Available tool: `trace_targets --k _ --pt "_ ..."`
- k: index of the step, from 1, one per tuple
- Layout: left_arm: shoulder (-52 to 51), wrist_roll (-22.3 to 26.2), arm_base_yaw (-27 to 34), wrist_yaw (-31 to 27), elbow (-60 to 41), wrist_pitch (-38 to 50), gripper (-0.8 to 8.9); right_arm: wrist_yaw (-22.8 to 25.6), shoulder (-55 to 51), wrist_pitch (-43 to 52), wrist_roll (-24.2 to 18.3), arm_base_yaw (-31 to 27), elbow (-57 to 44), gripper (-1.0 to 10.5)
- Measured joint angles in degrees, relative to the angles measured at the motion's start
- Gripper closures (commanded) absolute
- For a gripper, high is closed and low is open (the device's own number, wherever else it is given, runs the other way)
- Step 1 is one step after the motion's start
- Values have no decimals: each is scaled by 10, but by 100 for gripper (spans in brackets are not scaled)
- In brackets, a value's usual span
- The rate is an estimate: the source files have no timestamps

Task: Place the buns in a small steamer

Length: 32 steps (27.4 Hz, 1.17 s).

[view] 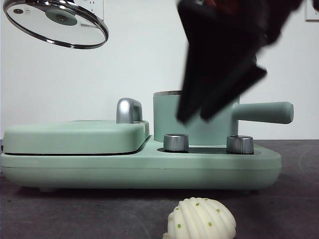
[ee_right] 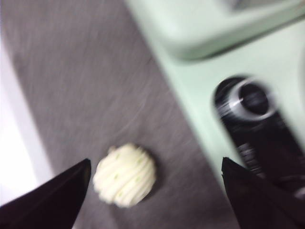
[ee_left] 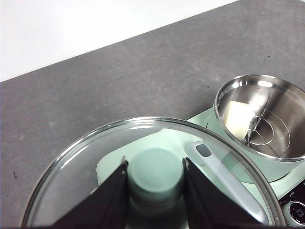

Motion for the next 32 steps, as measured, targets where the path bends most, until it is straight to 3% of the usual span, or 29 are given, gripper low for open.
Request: trace_targets --k 9,12,25,32 --pt "0 0 0 0 0 0 803 -21 0 59 -19 23 -76 493" --pt "0 0 0 0 0 0 803 -21 2 76 -20 26 -84 450" --pt "0 0 0 0 0 0 803 -21 72 112 -17 30 -88 453" --pt "0 0 0 0 0 0 803 -20 112 112 -13 42 -89 605"
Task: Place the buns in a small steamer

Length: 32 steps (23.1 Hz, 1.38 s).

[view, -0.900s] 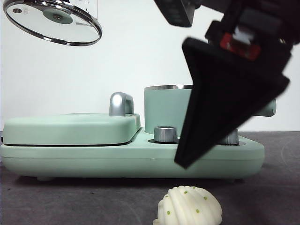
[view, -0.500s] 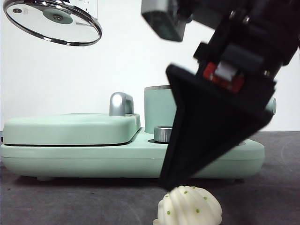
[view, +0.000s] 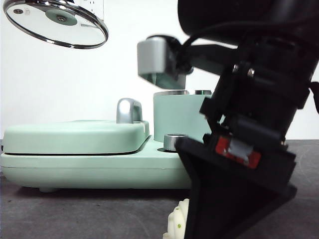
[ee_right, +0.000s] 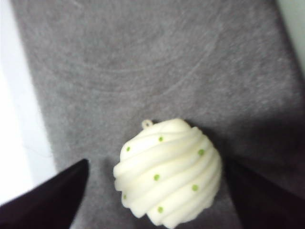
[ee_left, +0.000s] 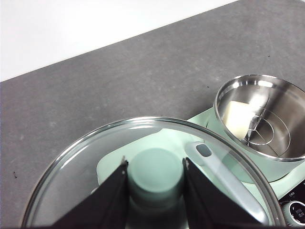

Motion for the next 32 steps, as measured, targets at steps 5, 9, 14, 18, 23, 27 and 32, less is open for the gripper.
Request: trace_targets --k 5,9,14,18,23,27,32 --pt "0 0 0 0 0 0 803 21 6 0 10 6 0 737" --pt "0 0 0 0 0 0 803 20 -12 -23 34 7 0 748" --pt "0 0 0 0 0 0 803 20 -78 -181 100 -10 70 747" --pt "0 0 0 0 0 0 803 37 -99 -326 141 -28 174 746" --pt "0 0 0 0 0 0 803 63 -99 -401 151 -55 286 747" --pt "0 0 0 0 0 0 803 63 -95 -407 150 -93 356 747" --pt "0 0 0 0 0 0 803 63 -49 -401 138 -159 416 747"
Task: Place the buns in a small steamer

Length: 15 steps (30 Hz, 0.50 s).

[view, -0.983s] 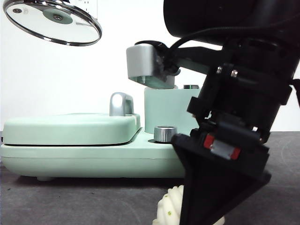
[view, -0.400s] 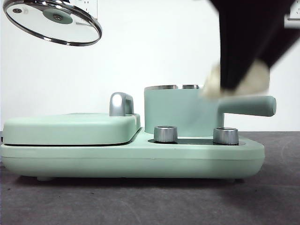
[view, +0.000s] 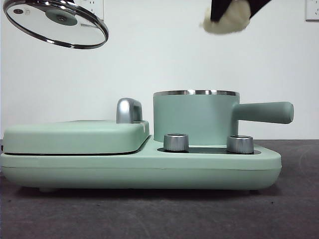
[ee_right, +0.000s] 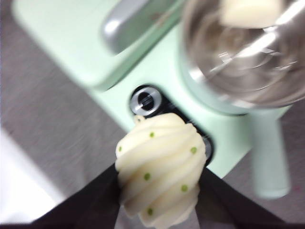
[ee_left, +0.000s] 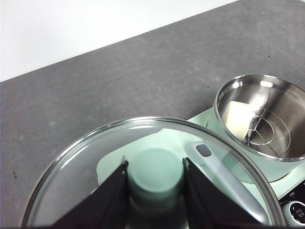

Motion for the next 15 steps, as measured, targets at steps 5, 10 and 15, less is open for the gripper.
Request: trace_targets --k 5,10,15 --pt "0 0 0 0 0 0 803 0 75 24 -27 -54 42 747" --pt "0 0 0 0 0 0 803 0 143 37 -46 -85 91 747" --pt "0 0 0 0 0 1 803 -1 210 40 -55 -103 137 747"
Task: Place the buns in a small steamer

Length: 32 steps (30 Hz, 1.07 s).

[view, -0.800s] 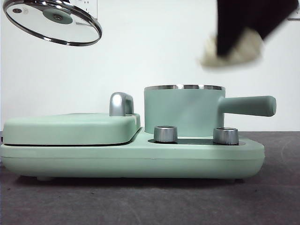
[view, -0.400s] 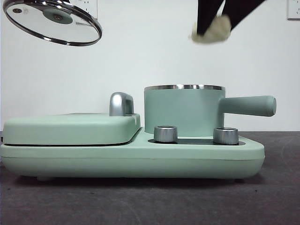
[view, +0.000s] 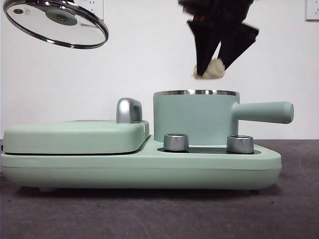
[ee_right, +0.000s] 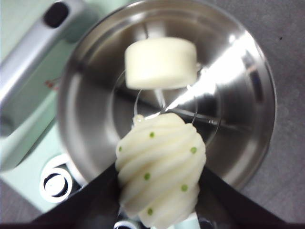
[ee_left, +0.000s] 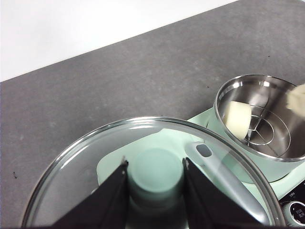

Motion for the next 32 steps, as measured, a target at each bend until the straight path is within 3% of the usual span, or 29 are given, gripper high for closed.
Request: trace_targets --k 15,18,21,27,32 --pt "0 0 0 0 0 2 803 -2 115 4 0 -11 33 746" --pt "0 0 0 0 0 2 803 -3 127 2 0 -11 33 647" --pt "0 0 0 0 0 2 803 -3 127 11 0 -10 34 540" --pt "0 0 0 0 0 3 803 -2 116 -9 0 -9 84 536" --pt "0 0 0 0 0 3 803 1 22 -13 0 8 85 537"
